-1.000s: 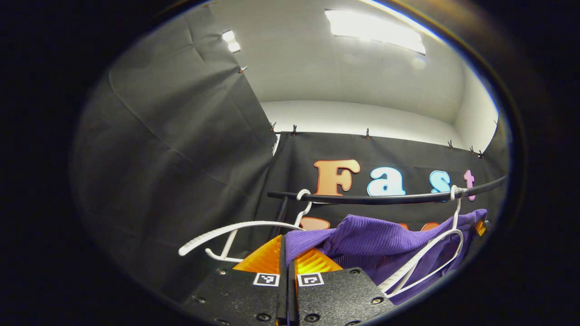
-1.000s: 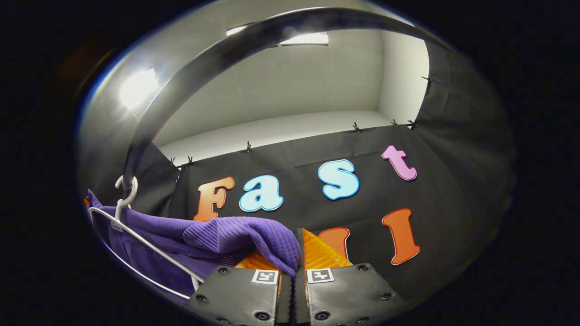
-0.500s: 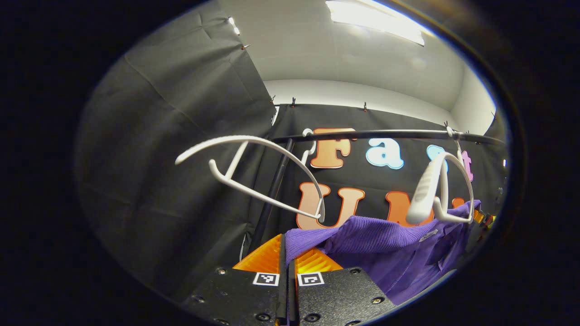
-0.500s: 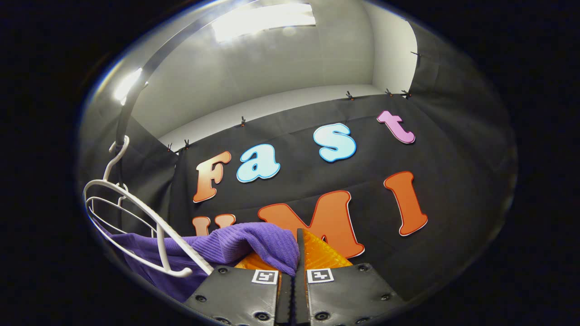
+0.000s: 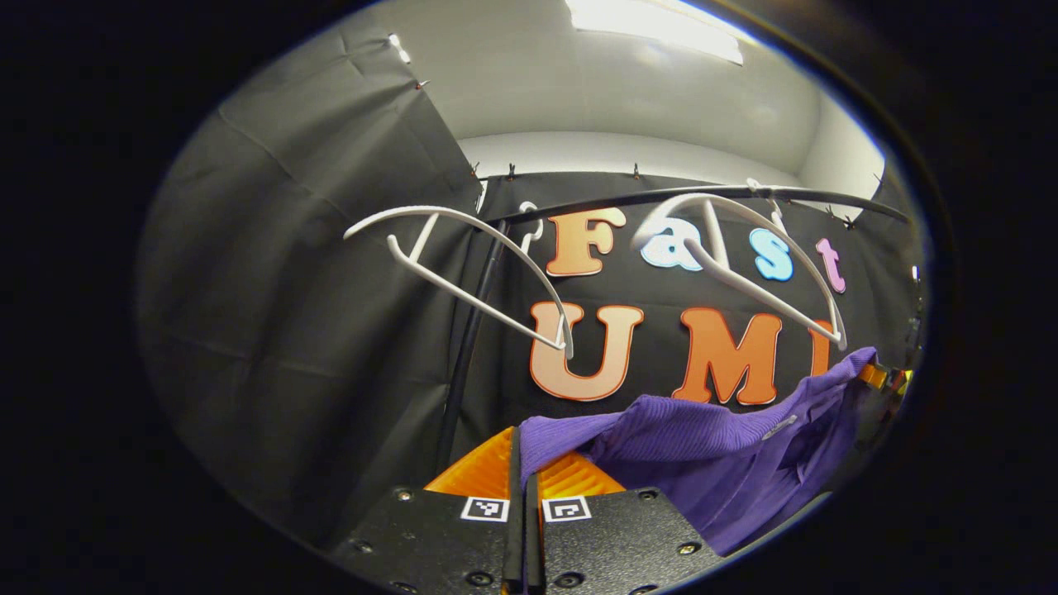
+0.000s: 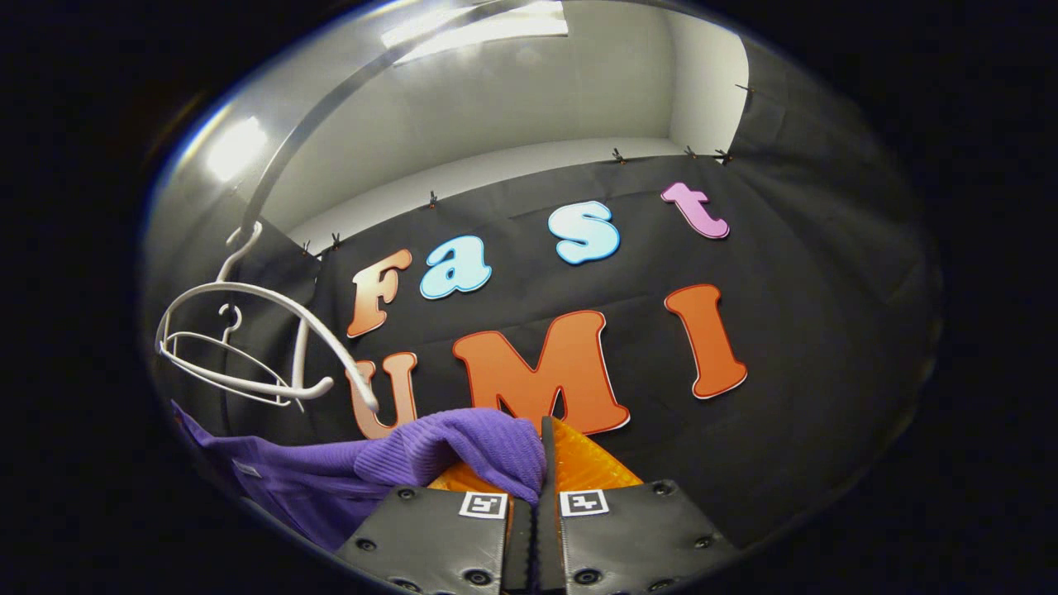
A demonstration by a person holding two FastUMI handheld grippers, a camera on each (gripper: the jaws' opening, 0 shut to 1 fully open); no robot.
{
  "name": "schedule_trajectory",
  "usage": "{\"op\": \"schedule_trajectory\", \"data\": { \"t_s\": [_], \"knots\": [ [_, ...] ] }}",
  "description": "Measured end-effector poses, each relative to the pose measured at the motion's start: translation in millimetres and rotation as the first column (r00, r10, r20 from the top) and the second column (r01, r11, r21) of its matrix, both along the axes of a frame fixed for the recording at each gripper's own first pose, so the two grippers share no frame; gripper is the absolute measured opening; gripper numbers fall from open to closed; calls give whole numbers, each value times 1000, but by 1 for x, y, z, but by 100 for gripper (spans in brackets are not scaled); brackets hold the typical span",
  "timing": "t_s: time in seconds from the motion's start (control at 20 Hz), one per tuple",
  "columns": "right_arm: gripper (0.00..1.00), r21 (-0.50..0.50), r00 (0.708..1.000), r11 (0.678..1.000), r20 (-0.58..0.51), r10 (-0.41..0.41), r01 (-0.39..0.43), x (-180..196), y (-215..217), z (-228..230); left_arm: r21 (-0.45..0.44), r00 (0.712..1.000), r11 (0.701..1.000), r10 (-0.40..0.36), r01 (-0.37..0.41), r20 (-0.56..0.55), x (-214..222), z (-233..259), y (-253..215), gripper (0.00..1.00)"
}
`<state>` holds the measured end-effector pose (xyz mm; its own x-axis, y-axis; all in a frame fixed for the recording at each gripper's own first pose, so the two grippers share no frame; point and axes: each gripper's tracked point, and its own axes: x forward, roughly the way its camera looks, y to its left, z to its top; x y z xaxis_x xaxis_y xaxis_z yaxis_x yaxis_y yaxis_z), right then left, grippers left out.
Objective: Grasp the clothes on the hanger with both hands and then place them into the laundry hamper below.
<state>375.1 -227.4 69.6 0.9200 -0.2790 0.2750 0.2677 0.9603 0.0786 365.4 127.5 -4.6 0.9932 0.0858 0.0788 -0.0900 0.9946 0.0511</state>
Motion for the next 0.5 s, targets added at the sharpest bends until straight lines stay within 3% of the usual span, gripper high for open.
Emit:
{"op": "schedule_trajectory", "data": {
  "t_s": [0.25, 0.4, 0.5],
  "knots": [
    [10, -12, 997, 998, -14, 69, -69, -44, 27, -2, -24, 996, 995, -92, 92, -16, -11, -8, -50, 1],
    [10, -76, 989, 987, -55, 138, -142, -64, 64, -9, -44, 980, 980, -196, 195, -19, -13, -10, -103, 1],
    [10, -69, 976, 977, -94, 197, -204, -78, 94, -26, -97, 957, 954, -289, 285, -35, -23, -21, -146, 1]
  ]
}}
